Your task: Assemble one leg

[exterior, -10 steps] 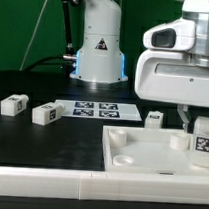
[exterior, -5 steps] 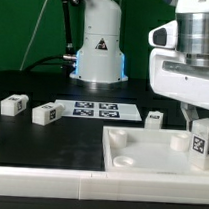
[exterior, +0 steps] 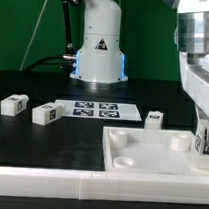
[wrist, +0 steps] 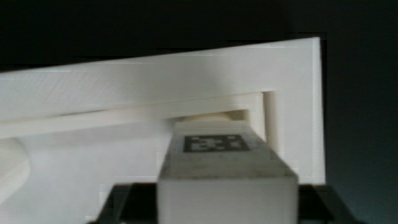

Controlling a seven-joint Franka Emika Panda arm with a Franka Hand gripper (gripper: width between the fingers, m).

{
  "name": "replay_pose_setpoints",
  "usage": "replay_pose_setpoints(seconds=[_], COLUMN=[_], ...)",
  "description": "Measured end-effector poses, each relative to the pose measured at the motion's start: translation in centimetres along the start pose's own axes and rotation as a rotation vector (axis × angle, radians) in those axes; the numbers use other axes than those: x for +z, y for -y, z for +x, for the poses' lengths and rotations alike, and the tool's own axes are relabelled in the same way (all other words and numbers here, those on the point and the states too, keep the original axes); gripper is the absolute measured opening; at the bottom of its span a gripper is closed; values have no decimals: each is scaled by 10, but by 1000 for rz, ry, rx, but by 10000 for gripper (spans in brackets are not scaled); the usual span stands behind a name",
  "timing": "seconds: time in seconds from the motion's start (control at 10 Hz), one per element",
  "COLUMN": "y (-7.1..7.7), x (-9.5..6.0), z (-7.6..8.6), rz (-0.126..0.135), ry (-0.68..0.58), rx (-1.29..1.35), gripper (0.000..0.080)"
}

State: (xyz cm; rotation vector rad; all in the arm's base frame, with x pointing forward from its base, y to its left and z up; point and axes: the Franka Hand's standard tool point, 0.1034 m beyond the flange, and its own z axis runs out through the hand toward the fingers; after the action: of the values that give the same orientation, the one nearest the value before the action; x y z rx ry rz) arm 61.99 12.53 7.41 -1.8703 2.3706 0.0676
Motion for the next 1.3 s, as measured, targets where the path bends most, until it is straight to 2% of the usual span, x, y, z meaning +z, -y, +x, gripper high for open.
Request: replay_pose_setpoints(seconds=[0.1, 0.5, 0.6, 0.7, 0.8, 0.9, 1.3], y=[0, 0, 0, 2, 3, 3, 1], x=[0, 0, 0, 0, 0, 0, 0], z=[-1, 0, 0, 5, 6, 6, 7], rz=[2, 0, 0, 2, 1, 2, -13], ry=[0, 21, 21, 24, 24, 23, 26], rx=[101, 114, 109, -24, -45, -163, -576], gripper=[290, 290, 473, 588, 588, 637, 649])
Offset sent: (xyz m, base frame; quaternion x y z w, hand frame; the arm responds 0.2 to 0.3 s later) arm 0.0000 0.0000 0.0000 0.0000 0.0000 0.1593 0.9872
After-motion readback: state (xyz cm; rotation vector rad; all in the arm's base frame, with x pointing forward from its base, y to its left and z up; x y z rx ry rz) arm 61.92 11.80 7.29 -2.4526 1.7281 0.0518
